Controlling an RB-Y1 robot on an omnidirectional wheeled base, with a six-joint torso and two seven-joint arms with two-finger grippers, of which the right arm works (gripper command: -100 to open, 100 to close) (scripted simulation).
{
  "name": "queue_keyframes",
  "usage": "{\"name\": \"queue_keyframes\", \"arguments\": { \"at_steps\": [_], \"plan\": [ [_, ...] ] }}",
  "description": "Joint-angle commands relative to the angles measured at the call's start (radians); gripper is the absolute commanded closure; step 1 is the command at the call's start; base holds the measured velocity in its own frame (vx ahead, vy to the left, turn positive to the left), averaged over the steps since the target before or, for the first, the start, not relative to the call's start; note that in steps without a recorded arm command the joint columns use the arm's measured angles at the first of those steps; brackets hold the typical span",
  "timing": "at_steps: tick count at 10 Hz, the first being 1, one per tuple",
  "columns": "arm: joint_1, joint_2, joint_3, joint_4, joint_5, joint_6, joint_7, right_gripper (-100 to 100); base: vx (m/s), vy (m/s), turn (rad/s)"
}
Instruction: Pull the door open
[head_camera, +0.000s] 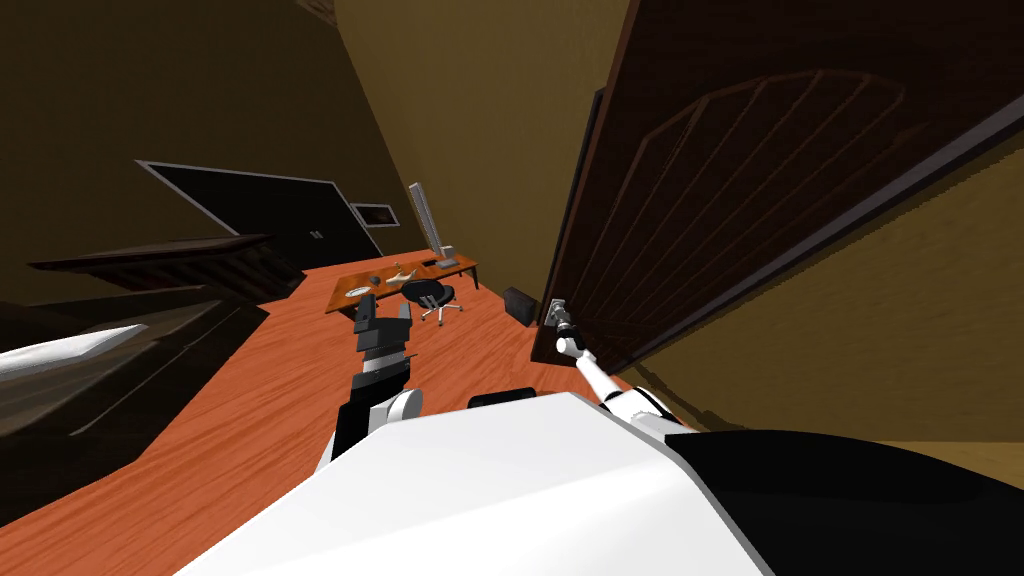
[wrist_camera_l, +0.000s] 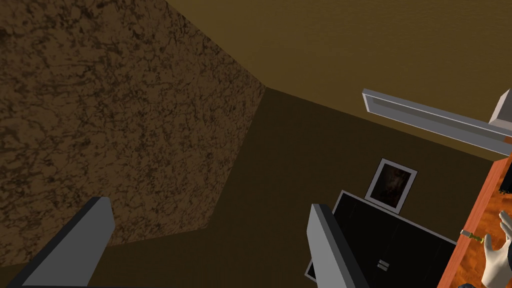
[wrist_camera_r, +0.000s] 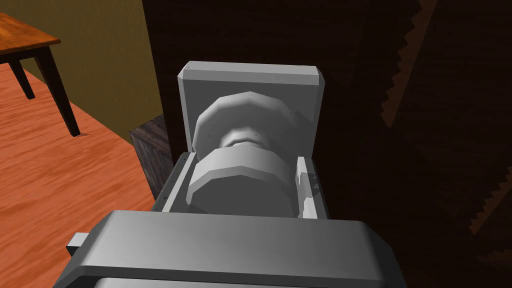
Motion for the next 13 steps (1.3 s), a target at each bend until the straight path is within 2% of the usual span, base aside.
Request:
{"name": "queue_keyframes", "arguments": {
  "at_steps": [1, 4, 5, 6, 8, 13],
  "plan": [
    [0.001, -0.012, 0.016, -0.012, 0.003, -0.001, -0.019, 100, -0.210, -0.054, 0.129],
    [0.006, -0.028, 0.043, -0.023, 0.008, 0.000, -0.048, 100, -0.199, -0.054, 0.088],
    [0.007, -0.024, 0.038, -0.019, 0.007, 0.002, -0.039, 100, -0.087, -0.020, 0.023],
    [0.014, -0.035, 0.060, -0.028, 0.011, 0.001, -0.058, 100, -0.134, -0.039, 0.090],
    [0.019, -0.045, 0.076, -0.038, 0.013, -0.002, -0.071, 100, -0.181, -0.067, 0.085],
    [0.037, -0.087, 0.139, -0.077, 0.022, -0.011, -0.124, 100, -0.206, -0.073, 0.098]
  ]
}}
